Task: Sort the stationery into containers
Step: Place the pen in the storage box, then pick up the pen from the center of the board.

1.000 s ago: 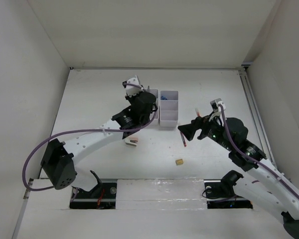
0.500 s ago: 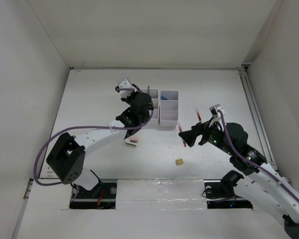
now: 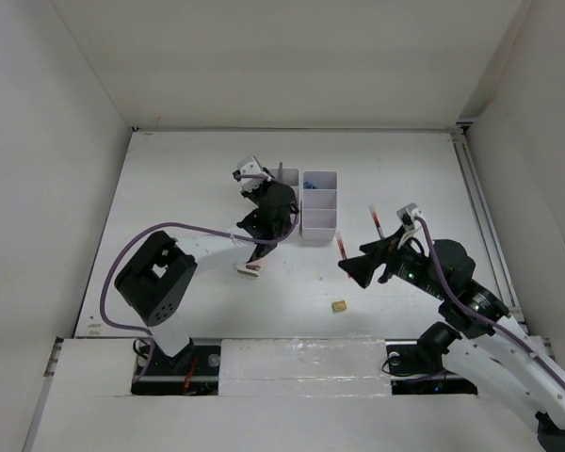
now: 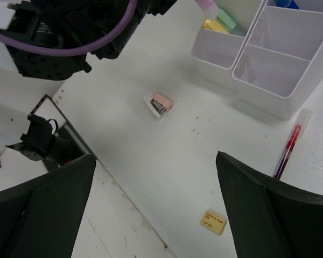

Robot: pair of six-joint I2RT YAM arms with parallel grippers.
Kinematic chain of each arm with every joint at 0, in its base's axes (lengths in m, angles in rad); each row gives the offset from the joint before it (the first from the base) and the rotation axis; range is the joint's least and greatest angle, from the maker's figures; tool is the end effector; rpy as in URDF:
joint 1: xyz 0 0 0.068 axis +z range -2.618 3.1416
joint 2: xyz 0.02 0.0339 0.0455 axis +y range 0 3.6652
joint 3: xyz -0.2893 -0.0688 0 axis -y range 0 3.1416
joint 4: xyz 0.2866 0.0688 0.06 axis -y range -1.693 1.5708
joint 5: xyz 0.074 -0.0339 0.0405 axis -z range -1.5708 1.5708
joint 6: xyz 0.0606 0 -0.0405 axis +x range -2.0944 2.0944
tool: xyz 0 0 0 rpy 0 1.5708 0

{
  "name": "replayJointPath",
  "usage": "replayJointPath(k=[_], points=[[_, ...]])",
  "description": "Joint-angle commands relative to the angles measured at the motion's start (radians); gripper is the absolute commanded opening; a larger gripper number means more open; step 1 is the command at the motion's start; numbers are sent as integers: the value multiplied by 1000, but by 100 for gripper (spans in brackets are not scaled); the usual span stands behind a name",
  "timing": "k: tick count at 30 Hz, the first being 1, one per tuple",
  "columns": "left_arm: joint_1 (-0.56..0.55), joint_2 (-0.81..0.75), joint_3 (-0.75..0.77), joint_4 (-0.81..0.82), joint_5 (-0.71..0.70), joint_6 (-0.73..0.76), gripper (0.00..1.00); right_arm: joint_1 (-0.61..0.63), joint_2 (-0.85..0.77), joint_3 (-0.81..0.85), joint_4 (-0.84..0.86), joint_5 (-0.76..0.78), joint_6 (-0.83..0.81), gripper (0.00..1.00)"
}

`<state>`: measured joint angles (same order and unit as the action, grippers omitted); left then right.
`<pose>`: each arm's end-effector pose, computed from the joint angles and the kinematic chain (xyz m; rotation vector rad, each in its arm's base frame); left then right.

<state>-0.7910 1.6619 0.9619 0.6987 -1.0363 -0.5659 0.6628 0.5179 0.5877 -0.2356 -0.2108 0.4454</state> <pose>0.3247 -0.2542 0.2627 -0.6214 1.4494 -0.2507 0.1355 0.1219 0.3146 -0.3619 1.8036 0.9810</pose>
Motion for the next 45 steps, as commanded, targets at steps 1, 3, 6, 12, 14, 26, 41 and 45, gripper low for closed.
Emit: replayJointPath(k=[1,3,6,12,14,26,41,45], points=[[4,24,28,70,-8,-8,0,11,-4,-2,33,-41,1,100],[4,51,37,88,-8,-8,0,11,-4,-2,33,-41,-8,100],[4,74,57,88,-8,-17,0,11,-15,-2,24,-50,-8,100],[4,120,75,88,-21,-26,0,20,-25,8,13,-68,-17,100],[4,130,75,88,-21,-35,0,20,-35,8,4,-68,-27,100],[4,110,61,64,-11,-58,52,20,-25,17,24,-96,-36,100],[-68,-220,256,-531,108,-51,100,20,146,98,-96,220,12,100],[-68,-296,293,-793,198,-159,100,20,287,153,-177,430,65,100]])
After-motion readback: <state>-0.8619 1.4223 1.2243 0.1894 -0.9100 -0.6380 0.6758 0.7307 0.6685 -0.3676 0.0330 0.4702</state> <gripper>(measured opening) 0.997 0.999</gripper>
